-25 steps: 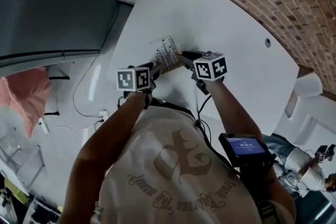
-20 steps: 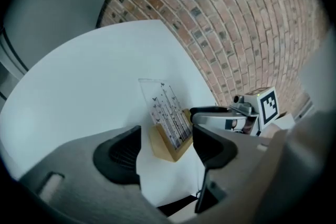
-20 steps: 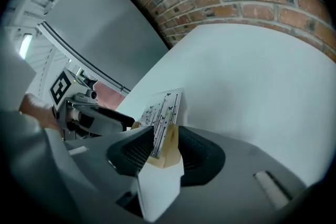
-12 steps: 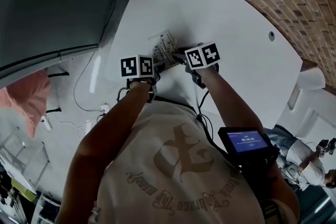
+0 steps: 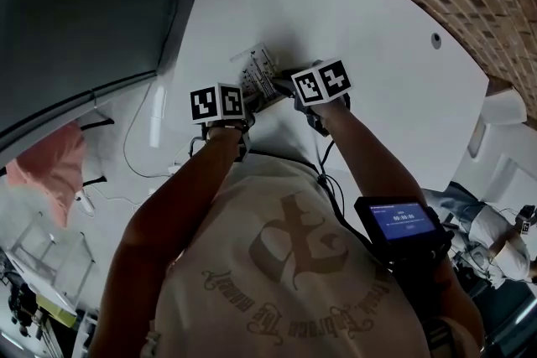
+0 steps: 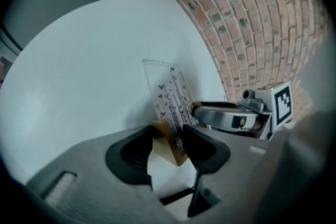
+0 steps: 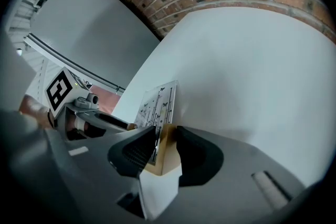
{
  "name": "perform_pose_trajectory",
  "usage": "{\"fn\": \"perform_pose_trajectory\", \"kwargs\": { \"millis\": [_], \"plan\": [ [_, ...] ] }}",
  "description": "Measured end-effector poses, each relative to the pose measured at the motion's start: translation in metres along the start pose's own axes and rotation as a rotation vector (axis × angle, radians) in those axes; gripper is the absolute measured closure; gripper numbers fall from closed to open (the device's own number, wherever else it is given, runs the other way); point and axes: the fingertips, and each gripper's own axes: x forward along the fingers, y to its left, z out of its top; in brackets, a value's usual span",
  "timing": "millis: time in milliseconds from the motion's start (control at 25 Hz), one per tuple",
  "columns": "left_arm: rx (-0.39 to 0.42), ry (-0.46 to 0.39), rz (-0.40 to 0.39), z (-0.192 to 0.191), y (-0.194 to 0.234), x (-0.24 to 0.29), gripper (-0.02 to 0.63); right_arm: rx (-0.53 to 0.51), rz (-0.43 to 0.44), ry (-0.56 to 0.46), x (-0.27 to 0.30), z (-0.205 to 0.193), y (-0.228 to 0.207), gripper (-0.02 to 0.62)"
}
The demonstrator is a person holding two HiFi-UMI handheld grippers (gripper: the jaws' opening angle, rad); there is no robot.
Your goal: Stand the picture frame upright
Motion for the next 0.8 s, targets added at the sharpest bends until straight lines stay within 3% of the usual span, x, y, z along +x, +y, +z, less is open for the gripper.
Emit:
{"fn": "perform_pose_trajectory", "kwargs": {
  "millis": [400, 800],
  "plan": [
    [0.101, -0.014, -0.043, -0.005, -0.004, -0.005, 0.450, 0.044, 0.026, -0.116, -0.011, -0.010, 0.002, 0.488],
    [0.206, -0.006, -0.050, -0.011, 0.003, -0.018, 0.460, 0.029, -0.003, -0.189, -0.008, -0.016, 0.016, 0.492]
  ]
}}
